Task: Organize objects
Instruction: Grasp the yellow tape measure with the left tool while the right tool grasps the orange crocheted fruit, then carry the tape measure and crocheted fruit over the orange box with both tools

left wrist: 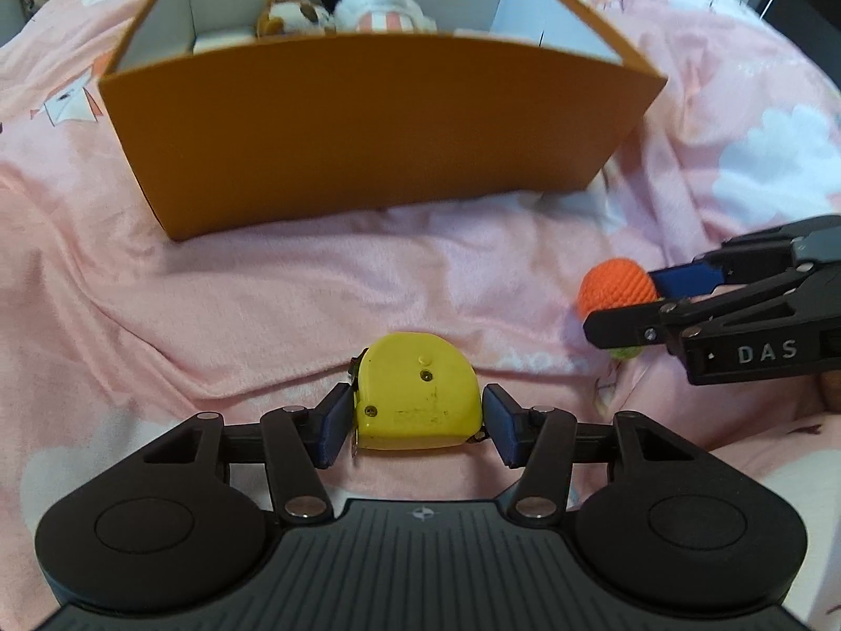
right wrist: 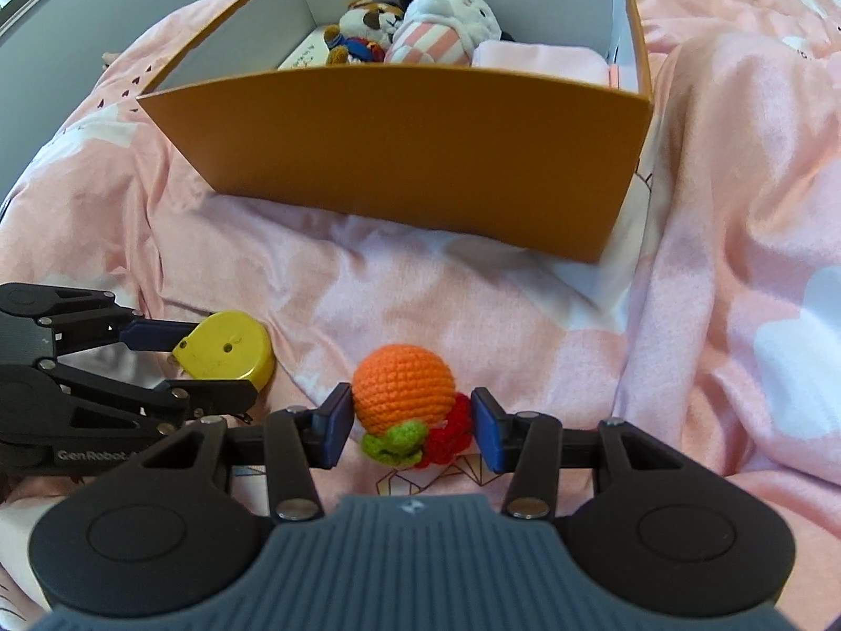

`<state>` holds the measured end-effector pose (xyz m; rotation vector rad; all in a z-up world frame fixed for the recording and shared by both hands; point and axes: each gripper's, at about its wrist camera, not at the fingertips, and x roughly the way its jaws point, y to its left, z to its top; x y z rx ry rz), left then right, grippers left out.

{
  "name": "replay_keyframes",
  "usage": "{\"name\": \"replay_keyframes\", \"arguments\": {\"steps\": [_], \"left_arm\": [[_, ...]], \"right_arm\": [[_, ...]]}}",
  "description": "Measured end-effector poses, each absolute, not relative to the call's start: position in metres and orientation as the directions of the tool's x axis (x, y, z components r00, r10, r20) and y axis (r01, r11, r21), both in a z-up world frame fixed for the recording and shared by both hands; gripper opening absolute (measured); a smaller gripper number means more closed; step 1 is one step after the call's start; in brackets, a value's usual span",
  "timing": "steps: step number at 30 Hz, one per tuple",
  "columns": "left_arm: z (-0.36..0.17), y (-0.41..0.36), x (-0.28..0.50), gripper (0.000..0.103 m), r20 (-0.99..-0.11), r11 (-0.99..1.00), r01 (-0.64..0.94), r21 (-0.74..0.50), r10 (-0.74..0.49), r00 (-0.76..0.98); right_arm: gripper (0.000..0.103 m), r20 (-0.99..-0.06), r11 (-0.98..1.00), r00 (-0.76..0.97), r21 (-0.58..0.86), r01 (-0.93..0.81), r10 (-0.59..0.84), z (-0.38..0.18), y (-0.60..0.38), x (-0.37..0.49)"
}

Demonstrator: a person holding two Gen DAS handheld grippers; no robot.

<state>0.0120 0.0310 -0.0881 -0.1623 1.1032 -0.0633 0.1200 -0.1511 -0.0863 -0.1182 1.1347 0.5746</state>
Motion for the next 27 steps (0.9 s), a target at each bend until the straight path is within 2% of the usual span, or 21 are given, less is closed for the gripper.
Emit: {"name": "replay_keyframes", "arguments": {"steps": [13, 21, 27], "left_arm": [[-0.025, 0.045, 0.018, 0.062, -0.744, 0.96, -0.022, -0.278, -0.2, 0.637], [0.022, 0.044, 0.05, 0.062, -0.664, 0.965, 0.035, -0.258, -0.204, 0.72], [0.029, 0.048, 0.081, 0.062, -0.637, 0.966, 0.046, -0.256, -0.204, 0.743]], "right_arm": [[0.05, -0.813, 0.809, 0.413, 0.118, -0.576, 0.412, -0.031, -0.16, 0.131], [0.05, -0.731, 0.751, 0.516, -0.008, -0.661, 0.446, 0.019, -0.152, 0.143], [0.05, -0.696, 0.716, 0.557, -0.088, -0.692, 0.453, 0.032, -0.144, 0.171]]}}
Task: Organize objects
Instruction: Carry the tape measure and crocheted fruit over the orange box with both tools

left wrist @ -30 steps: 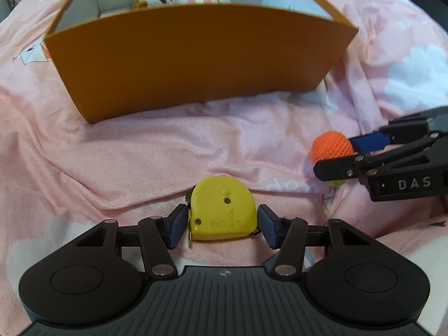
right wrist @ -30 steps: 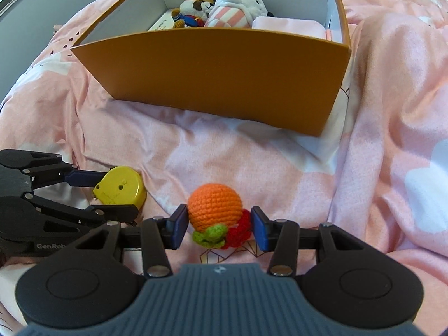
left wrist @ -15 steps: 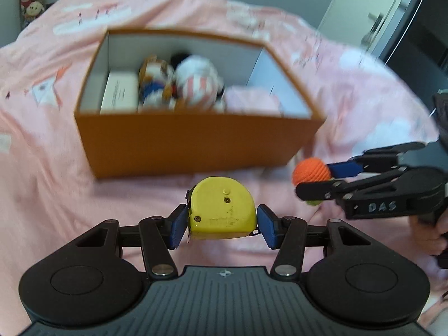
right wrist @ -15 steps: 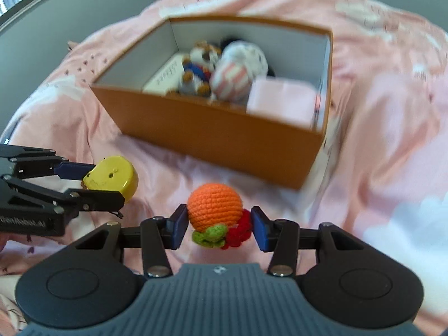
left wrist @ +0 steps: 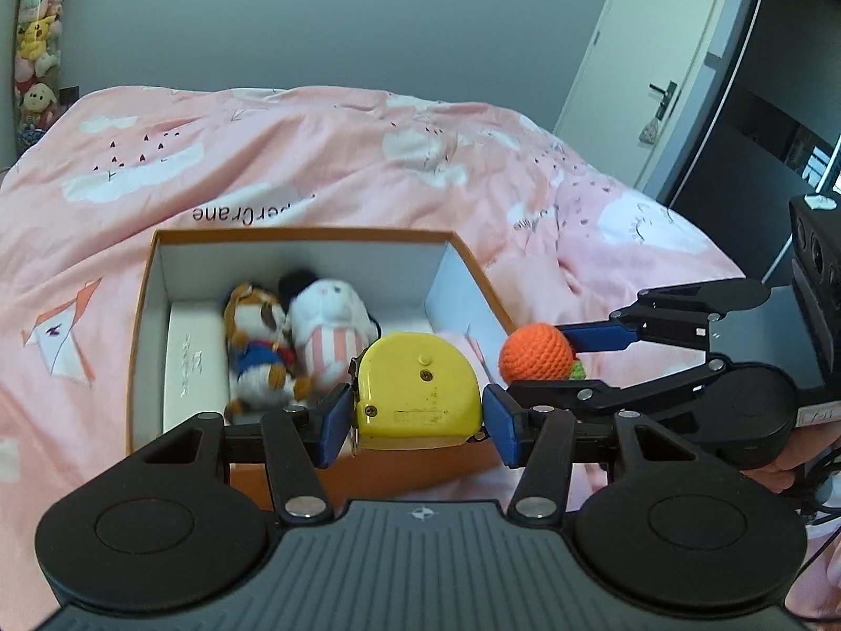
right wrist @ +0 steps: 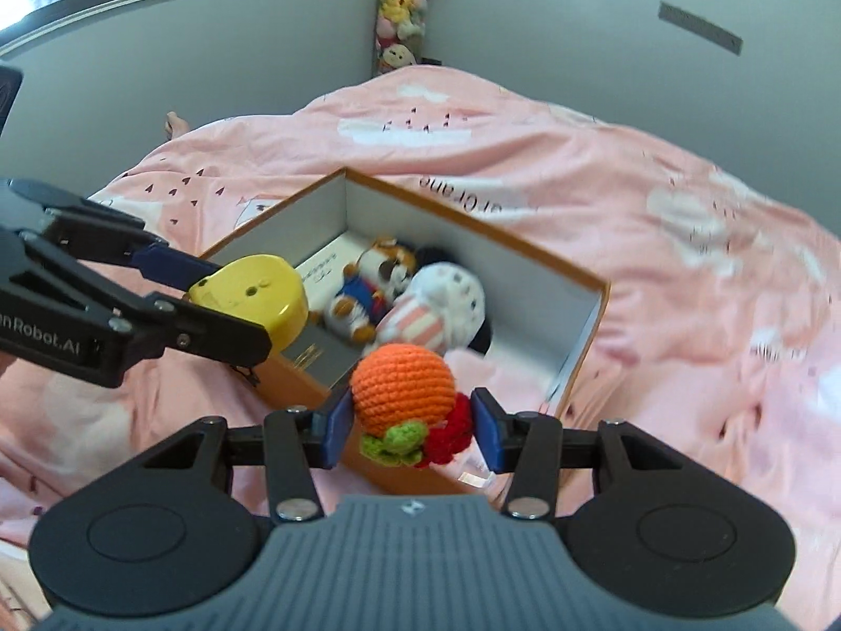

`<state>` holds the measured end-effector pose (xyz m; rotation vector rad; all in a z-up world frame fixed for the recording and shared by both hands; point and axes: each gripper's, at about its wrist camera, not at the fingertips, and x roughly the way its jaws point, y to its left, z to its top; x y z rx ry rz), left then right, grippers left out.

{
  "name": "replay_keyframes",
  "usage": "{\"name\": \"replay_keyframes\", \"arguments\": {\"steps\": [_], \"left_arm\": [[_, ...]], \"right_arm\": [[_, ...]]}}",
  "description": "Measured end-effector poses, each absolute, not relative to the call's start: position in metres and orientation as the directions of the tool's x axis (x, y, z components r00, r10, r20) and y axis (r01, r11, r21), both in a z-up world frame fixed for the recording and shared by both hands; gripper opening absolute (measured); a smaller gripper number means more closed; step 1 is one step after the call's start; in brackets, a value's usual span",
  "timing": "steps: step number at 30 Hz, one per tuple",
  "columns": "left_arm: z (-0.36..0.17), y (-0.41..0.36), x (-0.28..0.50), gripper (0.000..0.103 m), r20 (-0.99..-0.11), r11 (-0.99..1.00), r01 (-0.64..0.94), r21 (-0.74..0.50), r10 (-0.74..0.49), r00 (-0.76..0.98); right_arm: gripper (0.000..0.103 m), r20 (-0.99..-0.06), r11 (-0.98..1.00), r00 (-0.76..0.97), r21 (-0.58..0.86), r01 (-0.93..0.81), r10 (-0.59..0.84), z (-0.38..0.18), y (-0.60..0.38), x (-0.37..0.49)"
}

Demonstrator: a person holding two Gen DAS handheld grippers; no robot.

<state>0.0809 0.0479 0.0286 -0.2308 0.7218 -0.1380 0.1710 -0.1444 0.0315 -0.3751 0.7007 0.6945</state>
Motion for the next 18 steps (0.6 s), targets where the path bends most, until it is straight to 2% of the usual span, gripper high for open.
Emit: {"name": "replay_keyframes", "arguments": {"steps": [5, 18], "left_arm": [[0.018, 0.051, 0.107, 0.062, -0.64, 0.966, 0.043, -0.256, -0.203, 0.741], [0.0, 0.062, 0.172, 0.062, -0.674, 0.965, 0.112, -0.238, -0.248, 0.696]], "right_arm": [[0.05, -0.71, 0.72, 0.552, -0.09, -0.688, 0.438, 0.024, -0.142, 0.207], [0.05, -0.725, 0.639, 0.583, -0.259, -0.724, 0.366, -0.001, -0.122, 0.267]]}}
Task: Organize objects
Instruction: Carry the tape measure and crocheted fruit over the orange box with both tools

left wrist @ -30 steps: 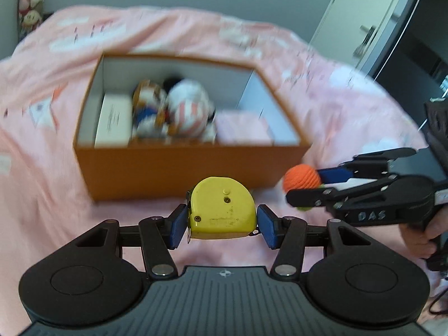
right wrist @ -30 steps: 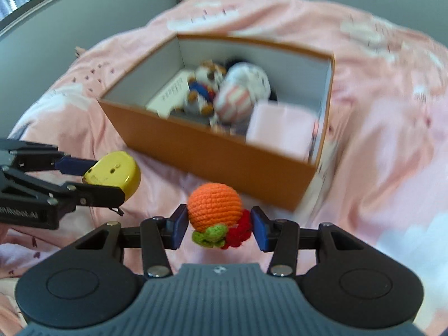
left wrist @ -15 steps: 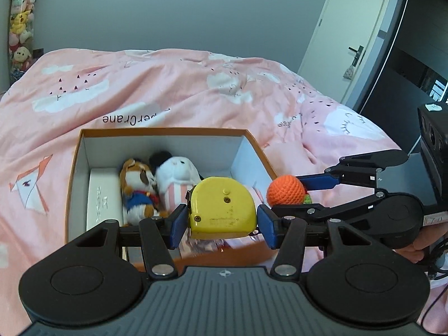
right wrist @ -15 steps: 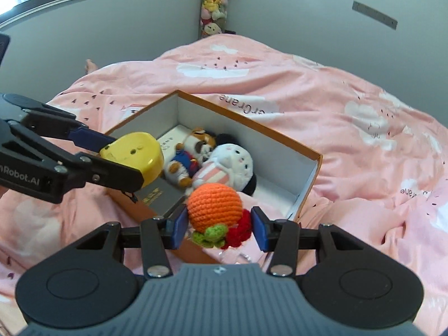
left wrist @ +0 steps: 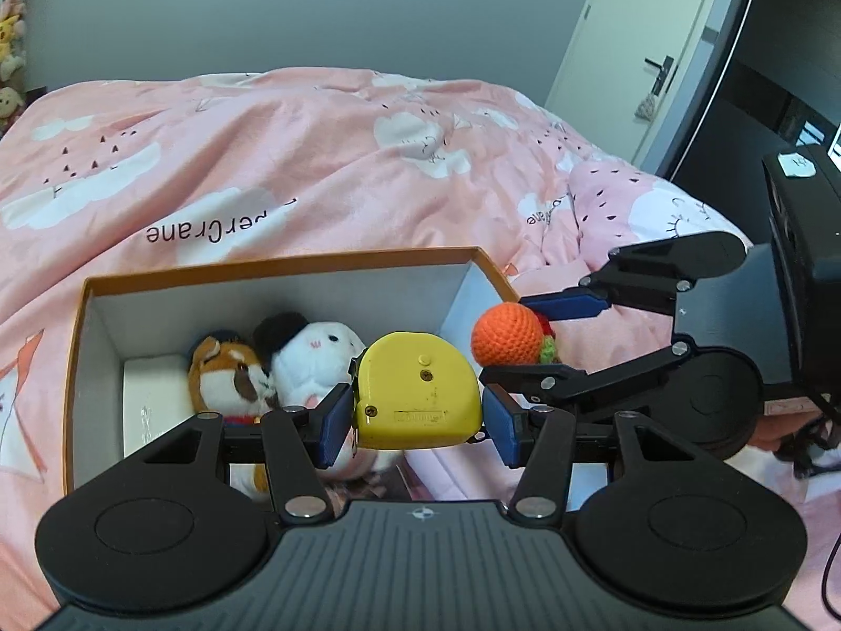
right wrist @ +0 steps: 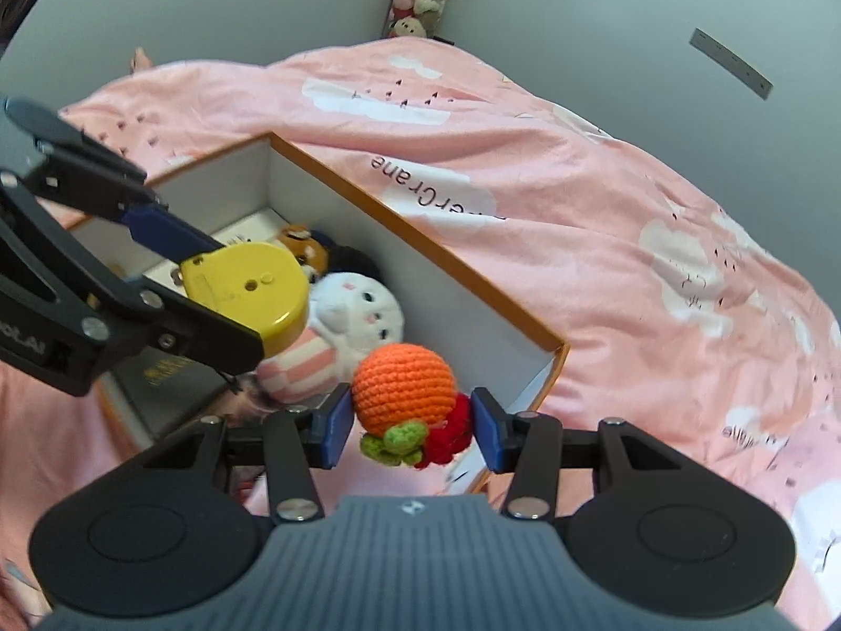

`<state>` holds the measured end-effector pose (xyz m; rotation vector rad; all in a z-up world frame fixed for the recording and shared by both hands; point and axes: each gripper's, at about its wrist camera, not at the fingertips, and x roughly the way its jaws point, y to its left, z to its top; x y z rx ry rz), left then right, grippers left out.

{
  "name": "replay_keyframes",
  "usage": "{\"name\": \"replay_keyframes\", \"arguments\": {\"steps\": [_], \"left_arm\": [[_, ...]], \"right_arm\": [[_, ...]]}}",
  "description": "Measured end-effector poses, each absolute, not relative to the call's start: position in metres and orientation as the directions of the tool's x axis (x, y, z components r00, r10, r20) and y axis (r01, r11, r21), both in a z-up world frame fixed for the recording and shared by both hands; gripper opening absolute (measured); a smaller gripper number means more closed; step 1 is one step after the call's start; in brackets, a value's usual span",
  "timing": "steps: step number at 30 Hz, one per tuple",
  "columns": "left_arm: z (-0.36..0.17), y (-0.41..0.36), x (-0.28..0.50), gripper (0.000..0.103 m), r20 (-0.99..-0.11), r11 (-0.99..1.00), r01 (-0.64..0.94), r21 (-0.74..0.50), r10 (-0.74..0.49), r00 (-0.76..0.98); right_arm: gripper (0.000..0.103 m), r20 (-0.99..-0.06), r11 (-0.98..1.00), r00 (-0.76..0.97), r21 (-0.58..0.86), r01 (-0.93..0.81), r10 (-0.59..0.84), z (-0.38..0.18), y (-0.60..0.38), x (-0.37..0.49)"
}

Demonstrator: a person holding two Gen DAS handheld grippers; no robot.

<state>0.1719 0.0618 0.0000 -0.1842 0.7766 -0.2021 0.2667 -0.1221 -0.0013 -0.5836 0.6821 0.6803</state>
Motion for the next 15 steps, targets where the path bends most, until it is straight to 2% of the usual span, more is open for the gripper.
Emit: {"name": "replay_keyframes", "arguments": {"steps": [5, 15], "left_arm": [[-0.006, 0.068, 0.193, 0.062, -0.688, 0.965, 0.16, -0.208, -0.26, 0.677], [-0.019, 0.068, 0.226, 0.062, -0.719, 0.956, 0.238, -0.173, -0.287, 0.633]], "right_arm": [[0.05, -0.737, 0.595, 0.573, -0.293, -0.748, 0.358, -0.014, -0.114, 0.291], [0.05, -0.754, 0.412, 0.589, -0.457, -0.788, 0.29, -0.045, -0.09, 0.317]]}}
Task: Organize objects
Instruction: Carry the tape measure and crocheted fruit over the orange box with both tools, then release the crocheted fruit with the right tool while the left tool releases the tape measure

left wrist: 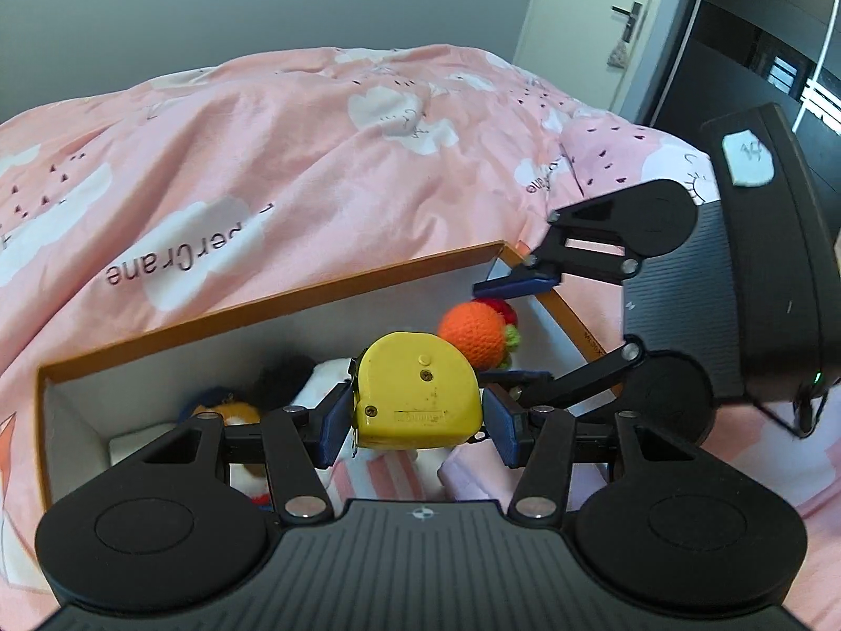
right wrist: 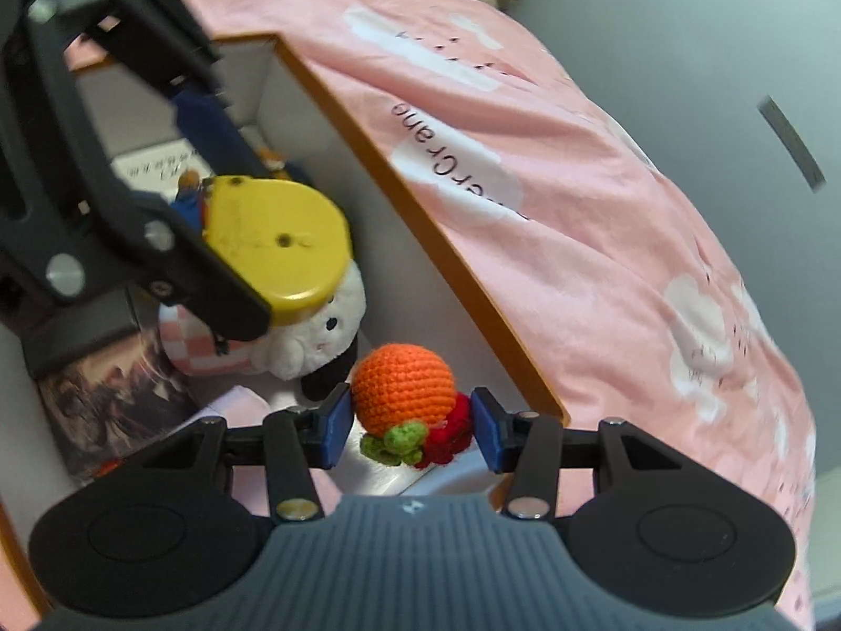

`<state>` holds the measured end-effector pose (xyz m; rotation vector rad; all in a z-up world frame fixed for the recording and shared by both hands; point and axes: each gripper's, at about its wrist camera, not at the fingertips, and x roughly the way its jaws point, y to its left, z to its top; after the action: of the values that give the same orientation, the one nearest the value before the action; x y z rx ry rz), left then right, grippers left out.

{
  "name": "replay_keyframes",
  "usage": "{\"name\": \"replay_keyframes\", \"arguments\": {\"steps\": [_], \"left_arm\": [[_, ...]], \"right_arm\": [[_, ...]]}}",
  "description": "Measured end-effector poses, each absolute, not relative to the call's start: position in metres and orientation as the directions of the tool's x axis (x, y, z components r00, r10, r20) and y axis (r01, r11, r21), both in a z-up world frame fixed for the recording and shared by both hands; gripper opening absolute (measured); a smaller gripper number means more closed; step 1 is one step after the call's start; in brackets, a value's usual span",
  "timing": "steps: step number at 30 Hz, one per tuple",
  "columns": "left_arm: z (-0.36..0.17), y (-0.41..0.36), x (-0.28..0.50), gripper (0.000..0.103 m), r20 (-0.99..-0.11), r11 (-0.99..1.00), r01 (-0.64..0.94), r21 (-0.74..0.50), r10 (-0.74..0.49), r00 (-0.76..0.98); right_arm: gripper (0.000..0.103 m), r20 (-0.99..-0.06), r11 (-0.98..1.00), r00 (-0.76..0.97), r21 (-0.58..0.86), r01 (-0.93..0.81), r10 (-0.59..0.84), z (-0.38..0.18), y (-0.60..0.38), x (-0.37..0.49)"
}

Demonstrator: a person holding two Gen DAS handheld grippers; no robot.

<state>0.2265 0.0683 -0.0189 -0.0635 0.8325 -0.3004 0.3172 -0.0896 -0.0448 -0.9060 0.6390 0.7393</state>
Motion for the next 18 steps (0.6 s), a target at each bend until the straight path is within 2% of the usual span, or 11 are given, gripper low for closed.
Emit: {"name": "replay_keyframes", "arguments": {"steps": [6, 11, 18], "left_arm": [[-0.024, 0.058, 0.239, 0.062, -0.733, 0.944, 0.305, -0.124, -0.295, 0.613], [-0.027, 0.05, 0.252, 0.062, -0.755, 0.938, 0.332, -0.1, -0.289, 0.589], [-0.031, 0.04, 0.267, 0.062, -0.791, 0.93, 0.354, -0.096, -0.287, 0.541]], "right_arm": [[0.051, -0.74, 0.343, 0.625, -0.537, -0.771, 0.249, -0.058, -0.089, 0.328], [0.051, -0.746, 0.388, 0.61, -0.495, -0.777, 0.269, -0.051, -0.102, 0.336], [0.054, -0.691, 0.44, 0.643, -0.489, -0.753, 0.331, -0.033, -0.119, 0.322]]}}
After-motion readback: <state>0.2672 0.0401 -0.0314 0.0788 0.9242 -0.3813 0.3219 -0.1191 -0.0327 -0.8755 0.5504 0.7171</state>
